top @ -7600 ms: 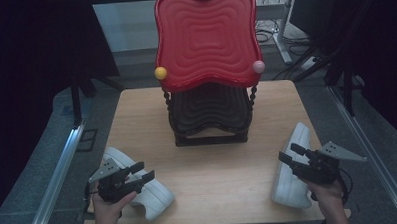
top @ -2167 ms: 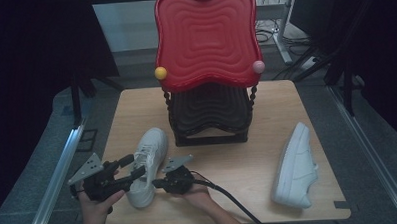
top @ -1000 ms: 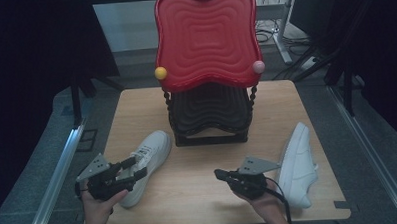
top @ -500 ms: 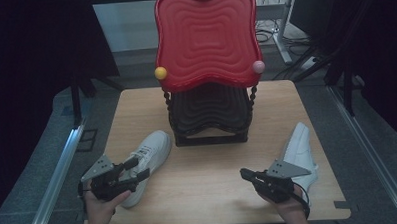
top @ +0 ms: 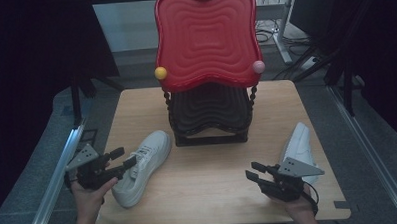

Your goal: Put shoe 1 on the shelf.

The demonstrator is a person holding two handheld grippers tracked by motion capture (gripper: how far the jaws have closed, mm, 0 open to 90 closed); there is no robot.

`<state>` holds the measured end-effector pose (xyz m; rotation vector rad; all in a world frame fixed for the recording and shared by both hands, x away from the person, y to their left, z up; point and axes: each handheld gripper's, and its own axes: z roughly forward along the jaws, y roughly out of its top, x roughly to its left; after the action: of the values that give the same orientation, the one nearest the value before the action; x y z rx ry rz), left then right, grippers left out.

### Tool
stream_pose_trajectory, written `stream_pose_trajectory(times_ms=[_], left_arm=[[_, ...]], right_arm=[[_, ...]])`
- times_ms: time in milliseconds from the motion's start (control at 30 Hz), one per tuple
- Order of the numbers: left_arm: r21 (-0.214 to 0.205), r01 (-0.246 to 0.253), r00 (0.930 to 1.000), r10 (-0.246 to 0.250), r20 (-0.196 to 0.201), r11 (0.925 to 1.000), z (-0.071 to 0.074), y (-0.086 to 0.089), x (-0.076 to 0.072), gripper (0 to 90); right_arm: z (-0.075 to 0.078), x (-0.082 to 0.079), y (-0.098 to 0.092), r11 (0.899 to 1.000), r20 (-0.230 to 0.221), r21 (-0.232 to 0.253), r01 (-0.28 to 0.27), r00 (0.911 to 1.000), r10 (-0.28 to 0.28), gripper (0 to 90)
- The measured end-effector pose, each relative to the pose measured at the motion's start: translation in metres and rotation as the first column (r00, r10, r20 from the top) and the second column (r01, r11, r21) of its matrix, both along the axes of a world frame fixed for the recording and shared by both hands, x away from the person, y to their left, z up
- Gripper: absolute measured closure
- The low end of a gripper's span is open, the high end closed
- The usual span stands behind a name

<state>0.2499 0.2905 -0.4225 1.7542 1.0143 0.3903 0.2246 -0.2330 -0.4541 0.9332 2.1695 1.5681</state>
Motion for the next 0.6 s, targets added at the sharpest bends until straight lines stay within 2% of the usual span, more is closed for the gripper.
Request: stream_pose_trajectory(times_ms=[100,200,300,400,600], left_arm=[[0.028,-0.025,0.999,0.026,-0.036,0.9993,-0.004,0.009,0.01,34.8],[0.059,-0.056,0.9951,0.061,-0.078,0.9967,-0.013,0.017,0.018,36.8],[0.074,-0.072,0.9917,0.08,-0.1,0.9946,-0.021,0.019,0.023,41.3],[0.077,-0.062,0.9894,0.071,-0.126,0.9951,-0.031,0.018,0.029,44.0],[0.124,-0.024,0.9852,0.044,-0.165,0.992,-0.049,0.012,0.033,49.6]], right_arm=[[0.0,0.0,-0.002,1.0,-0.002,0.01,0.009,1.0,-0.009,59.3],[0.0,0.0,-0.001,1.0,-0.002,0.012,0.008,1.0,-0.008,58.6],[-0.003,0.0,0.001,1.0,-0.002,-0.01,0.006,1.0,-0.006,58.0],[-0.005,0.001,0.003,1.0,-0.003,-0.019,0.007,1.0,-0.007,57.9],[-0.007,0.002,0.004,1.0,-0.005,-0.027,0.006,1.0,-0.007,57.7]])
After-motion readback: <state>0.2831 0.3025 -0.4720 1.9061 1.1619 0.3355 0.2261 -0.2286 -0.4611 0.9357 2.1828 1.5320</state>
